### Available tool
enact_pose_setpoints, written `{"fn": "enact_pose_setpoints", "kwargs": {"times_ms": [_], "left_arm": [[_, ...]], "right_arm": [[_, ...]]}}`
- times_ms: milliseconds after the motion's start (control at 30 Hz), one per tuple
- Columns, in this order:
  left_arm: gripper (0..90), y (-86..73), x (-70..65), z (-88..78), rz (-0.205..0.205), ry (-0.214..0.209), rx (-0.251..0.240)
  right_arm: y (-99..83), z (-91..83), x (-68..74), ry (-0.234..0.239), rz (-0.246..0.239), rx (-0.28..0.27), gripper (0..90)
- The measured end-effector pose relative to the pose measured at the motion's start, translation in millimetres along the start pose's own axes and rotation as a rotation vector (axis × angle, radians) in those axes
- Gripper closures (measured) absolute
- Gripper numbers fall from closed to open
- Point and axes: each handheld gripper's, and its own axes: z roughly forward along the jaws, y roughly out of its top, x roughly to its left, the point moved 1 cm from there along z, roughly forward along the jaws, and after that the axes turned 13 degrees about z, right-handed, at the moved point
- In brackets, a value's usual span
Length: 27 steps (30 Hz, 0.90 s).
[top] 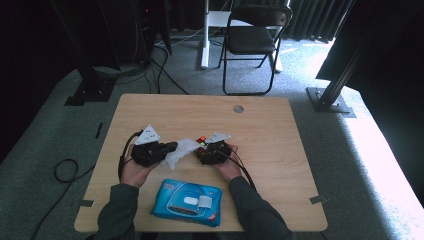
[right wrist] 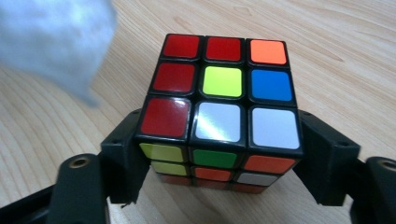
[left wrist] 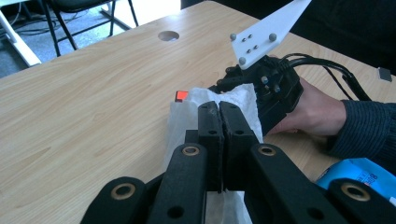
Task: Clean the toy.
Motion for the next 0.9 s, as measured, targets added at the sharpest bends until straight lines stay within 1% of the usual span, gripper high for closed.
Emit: {"fn": "enact_pose_setpoints", "kwargs": {"times_ms": [67, 267, 400, 533, 767, 833, 900], "left_arm": [[88.4, -0.2, 0.7, 1.1, 0.000, 0.000, 0.002], [88.4, -0.4, 2.1, 5.0, -0.003, -0.004, 0.007], [88.4, 0.3, 2.7, 9.1, -0.003, -0.008, 0.011], [88.4, 0.6, 4.7, 13.6, -0.002, -0.007, 0.020], [88.4, 0.1, 7.1, 16.8, -0.002, -0.004, 0.036], [88.4, -0.8, 8.2, 17.4, -0.002, -0.002, 0.042], [88.4, -2.1, 8.6, 17.2, 0.004, -0.003, 0.051]], "right_arm": [[-0.4, 0.0, -0.5, 0.009, 0.007, -0.010, 30.9], [-2.1, 0.0, -1.5, 0.013, -0.004, -0.026, 32.4], [-2.5, -0.5, -1.7, 0.013, -0.013, -0.028, 33.1], [-1.6, -1.1, -2.1, 0.008, -0.006, -0.024, 33.6], [-1.6, -2.1, -1.8, 0.012, -0.024, -0.023, 34.1], [-1.9, -3.1, 0.1, 0.016, -0.038, -0.026, 34.1], [-1.7, -4.1, 0.6, 0.015, -0.040, -0.031, 34.1]]}}
